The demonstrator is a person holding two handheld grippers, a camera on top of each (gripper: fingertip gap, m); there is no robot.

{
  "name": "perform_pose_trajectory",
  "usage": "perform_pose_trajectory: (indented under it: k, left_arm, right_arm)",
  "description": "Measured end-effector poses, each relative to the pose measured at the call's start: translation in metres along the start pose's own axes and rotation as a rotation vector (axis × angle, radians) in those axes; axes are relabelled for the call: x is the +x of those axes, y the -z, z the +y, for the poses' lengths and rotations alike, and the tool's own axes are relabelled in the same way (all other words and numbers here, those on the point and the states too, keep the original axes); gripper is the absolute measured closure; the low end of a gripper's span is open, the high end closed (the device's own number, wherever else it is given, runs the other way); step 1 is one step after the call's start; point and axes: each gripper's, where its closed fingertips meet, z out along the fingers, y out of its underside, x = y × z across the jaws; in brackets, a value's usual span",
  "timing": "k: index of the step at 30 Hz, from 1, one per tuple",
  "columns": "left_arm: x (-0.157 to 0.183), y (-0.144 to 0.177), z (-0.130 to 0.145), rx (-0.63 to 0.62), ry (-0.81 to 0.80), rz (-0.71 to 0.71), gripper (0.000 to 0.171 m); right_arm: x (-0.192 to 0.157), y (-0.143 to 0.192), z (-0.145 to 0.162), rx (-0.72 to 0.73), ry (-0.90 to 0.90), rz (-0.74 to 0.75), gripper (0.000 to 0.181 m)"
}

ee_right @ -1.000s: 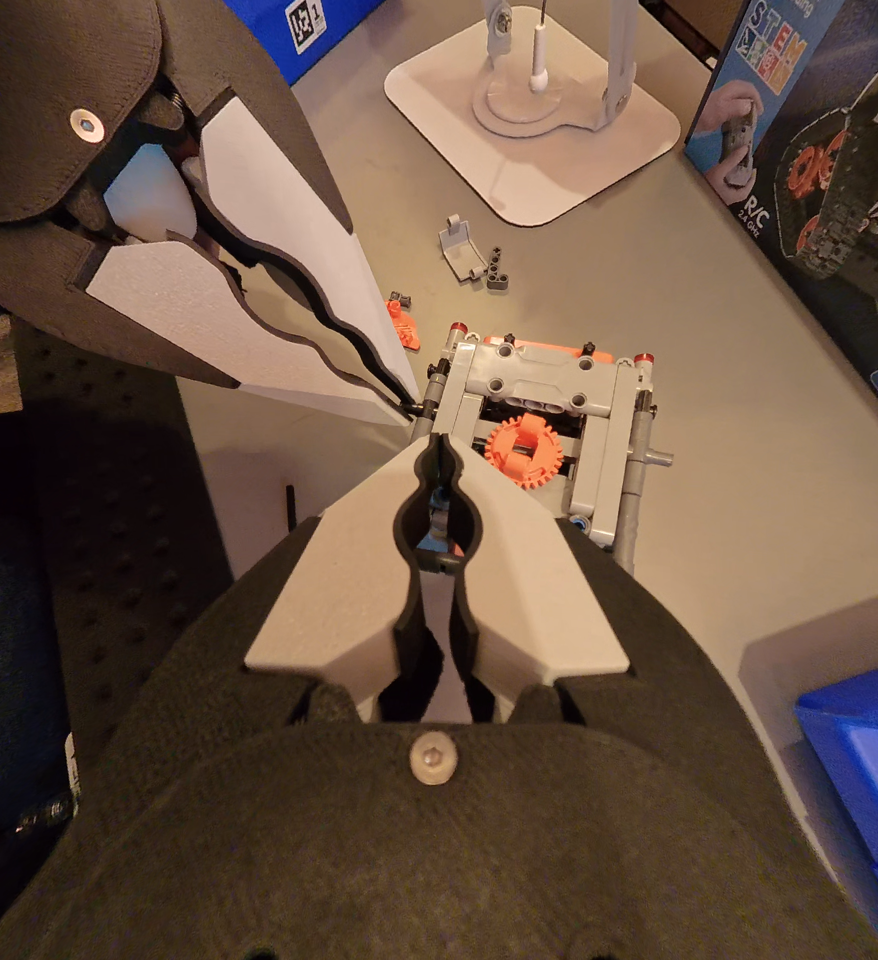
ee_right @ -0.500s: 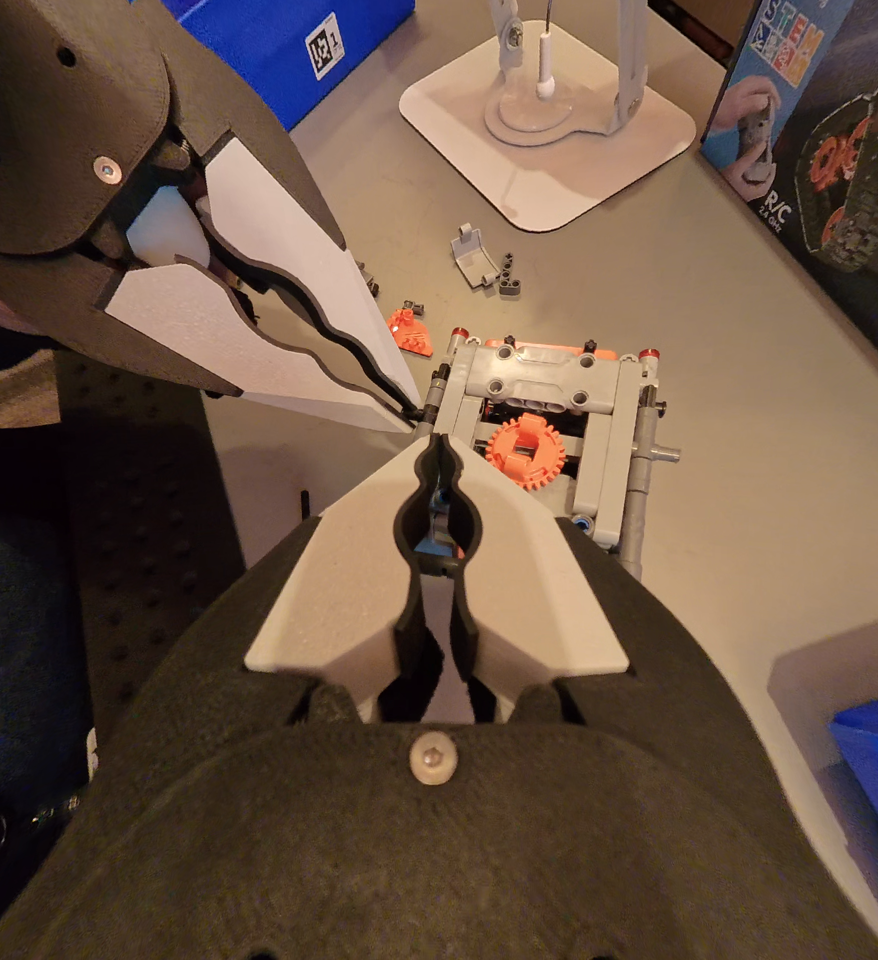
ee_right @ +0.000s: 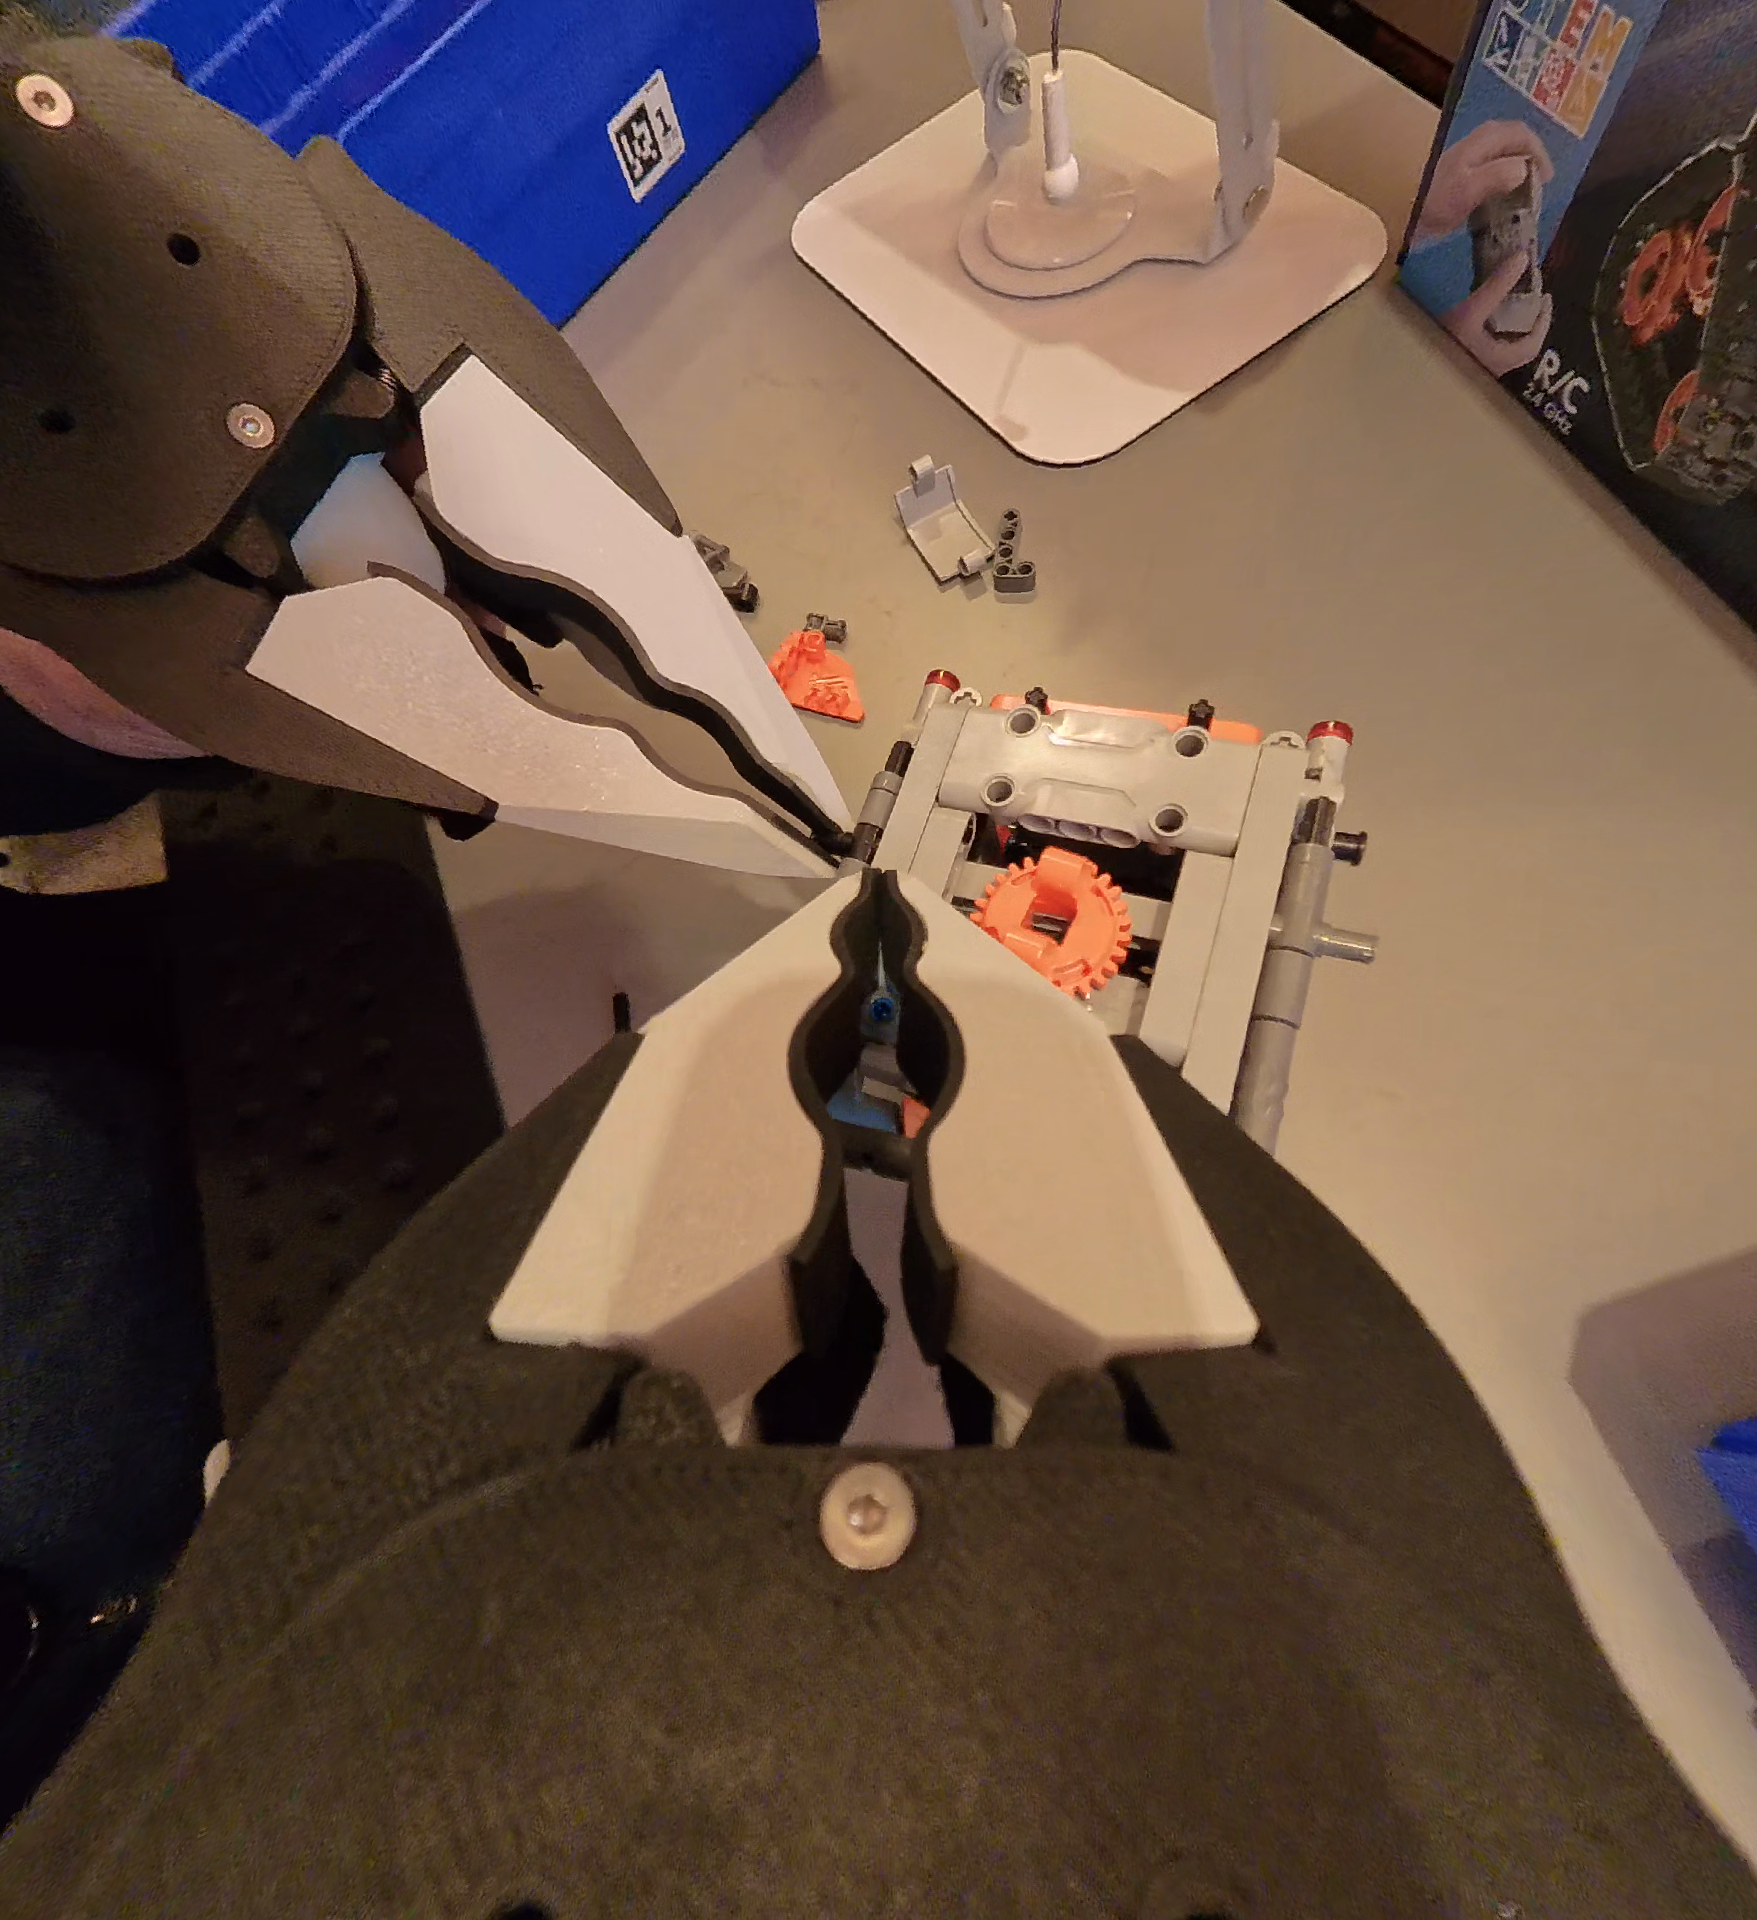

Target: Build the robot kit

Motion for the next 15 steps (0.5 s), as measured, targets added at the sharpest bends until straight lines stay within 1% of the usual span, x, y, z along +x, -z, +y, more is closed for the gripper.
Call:
perform_pose_trajectory:
  k: [4,6,8,12,15]
  left_arm:
    - [0.001,0.002,-0.001,0.016,0.03,0.016,0.169]
    - [-0.001,0.004,-0.001,0.027,0.012,0.016,0.169]
    - [-0.002,0.004,0.001,0.025,0.001,0.019,0.17]
    - [0.0,0.004,0.0,0.029,-0.002,0.024,0.171]
    - [-0.001,0.007,-0.002,0.045,-0.024,0.017,0.17]
  right_arm:
    - [-0.006,0.014,-0.005,0.05,0.002,-0.008,0.181]
    - [-0.007,0.021,-0.001,0.044,0.02,0.009,0.181]
    - [-0.015,0.023,0.005,0.027,0.054,0.005,0.177]
    - [-0.019,0.019,0.019,-0.043,0.138,0.094,0.161]
    - [-0.014,0.019,0.029,-0.079,0.201,0.202,0.165]
